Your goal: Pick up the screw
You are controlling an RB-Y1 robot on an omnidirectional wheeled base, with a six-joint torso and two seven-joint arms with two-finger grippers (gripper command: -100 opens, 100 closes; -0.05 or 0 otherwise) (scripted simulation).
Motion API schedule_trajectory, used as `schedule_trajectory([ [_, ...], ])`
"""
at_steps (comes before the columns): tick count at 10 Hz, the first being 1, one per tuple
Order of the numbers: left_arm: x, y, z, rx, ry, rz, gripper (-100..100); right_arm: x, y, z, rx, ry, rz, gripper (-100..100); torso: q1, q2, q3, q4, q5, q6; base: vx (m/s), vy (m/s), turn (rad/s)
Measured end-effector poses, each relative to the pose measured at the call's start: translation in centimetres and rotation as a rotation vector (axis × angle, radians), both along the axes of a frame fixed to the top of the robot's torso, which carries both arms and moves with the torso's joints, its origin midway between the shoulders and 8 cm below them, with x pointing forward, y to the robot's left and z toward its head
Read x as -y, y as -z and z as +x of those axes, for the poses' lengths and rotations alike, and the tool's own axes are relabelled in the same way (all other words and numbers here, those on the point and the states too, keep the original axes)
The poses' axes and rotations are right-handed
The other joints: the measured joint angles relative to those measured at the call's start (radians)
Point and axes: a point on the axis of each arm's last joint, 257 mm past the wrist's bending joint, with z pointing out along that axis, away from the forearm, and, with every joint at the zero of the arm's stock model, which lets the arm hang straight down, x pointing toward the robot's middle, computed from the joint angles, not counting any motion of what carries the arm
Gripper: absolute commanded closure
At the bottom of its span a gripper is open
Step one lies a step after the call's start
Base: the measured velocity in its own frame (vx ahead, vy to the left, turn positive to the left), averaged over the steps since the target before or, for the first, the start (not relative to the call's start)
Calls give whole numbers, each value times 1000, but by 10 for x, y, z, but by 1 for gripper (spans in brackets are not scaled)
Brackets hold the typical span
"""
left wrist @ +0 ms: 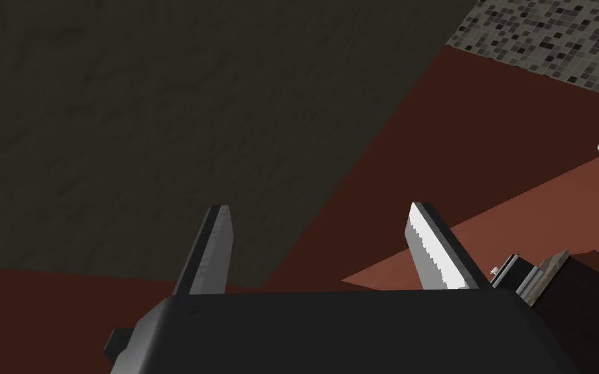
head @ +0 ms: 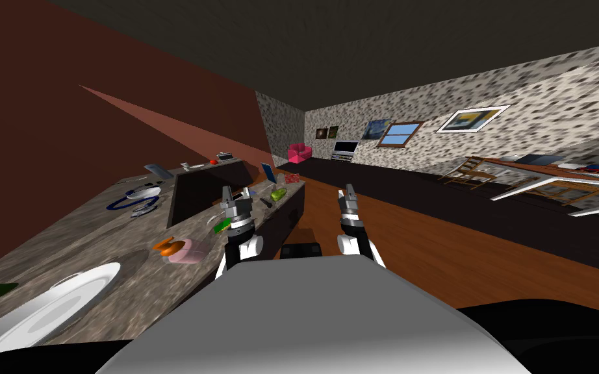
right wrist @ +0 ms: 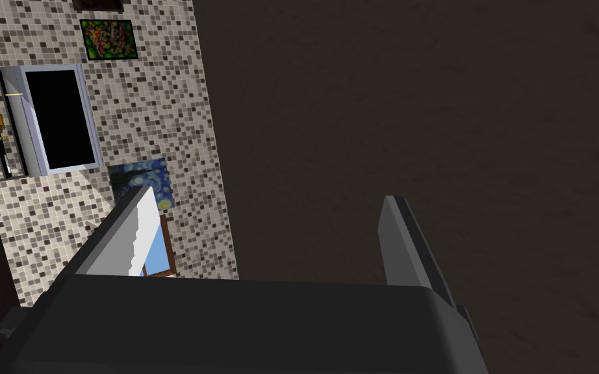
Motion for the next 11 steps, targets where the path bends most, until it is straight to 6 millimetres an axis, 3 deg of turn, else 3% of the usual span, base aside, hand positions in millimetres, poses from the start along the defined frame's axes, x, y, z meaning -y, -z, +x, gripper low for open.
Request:
schedule_trajectory([
  [4,10,13,22,-63,46,75,-100,0,0,0,0,0,0,0,-1,-1,-1,0,0,0,13,-16,17],
  [11,15,54,76,-228,94,213,-100,0,0,0,0,0,0,0,-1,-1,-1,0,0,0,19,-29,26],
])
